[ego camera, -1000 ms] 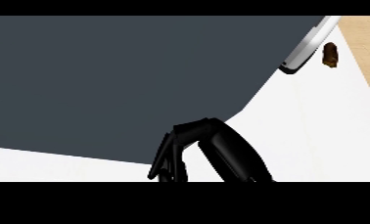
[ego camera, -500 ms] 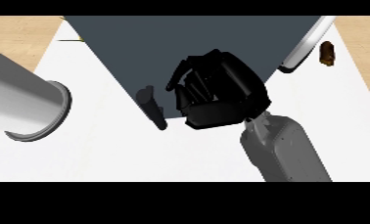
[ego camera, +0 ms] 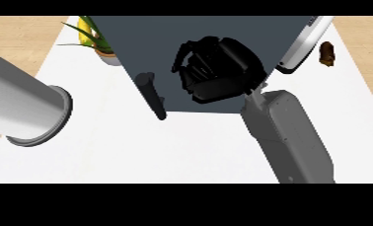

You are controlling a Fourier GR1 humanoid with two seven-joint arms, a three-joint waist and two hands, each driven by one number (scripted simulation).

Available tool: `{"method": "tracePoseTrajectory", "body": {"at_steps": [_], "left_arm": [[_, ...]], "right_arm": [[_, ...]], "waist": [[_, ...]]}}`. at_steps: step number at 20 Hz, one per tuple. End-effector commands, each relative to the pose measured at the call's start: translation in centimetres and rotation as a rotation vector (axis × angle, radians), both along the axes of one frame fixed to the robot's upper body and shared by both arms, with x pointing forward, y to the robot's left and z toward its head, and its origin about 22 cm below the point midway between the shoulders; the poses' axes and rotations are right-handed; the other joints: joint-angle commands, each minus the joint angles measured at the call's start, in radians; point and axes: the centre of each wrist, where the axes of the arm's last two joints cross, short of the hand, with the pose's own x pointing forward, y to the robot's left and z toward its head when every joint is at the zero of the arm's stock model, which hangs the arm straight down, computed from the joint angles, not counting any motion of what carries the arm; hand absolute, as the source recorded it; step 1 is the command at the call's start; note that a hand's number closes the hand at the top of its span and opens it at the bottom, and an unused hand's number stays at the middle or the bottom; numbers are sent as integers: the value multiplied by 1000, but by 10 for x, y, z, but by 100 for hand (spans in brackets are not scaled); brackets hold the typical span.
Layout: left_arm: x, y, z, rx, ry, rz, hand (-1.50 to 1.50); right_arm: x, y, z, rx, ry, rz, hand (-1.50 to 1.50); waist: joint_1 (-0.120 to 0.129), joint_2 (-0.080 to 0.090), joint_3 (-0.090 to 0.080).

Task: Pick up the bottled water, place it into the cabinet and close the cabinet

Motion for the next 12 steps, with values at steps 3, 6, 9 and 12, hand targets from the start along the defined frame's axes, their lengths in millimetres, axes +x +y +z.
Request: {"method": "tracePoseTrajectory", "body": {"at_steps": [3, 6, 9, 12], "left_arm": [[-1, 2, 2, -7, 7, -4, -150], [8, 14, 6, 7, 7, -11, -150], [12, 15, 0, -16, 11, -12, -150], [10, -3, -2, -18, 11, -21, -150]], "right_arm": [[40, -7, 18, -22, 6, -66, 150], [38, 21, 26, -5, 18, -44, 150], [38, 25, 21, 12, 41, 32, 150], [38, 25, 33, 36, 53, 36, 150]], "waist": [[15, 27, -10], [15, 29, -10], [18, 30, -10], [22, 28, -10]]}}
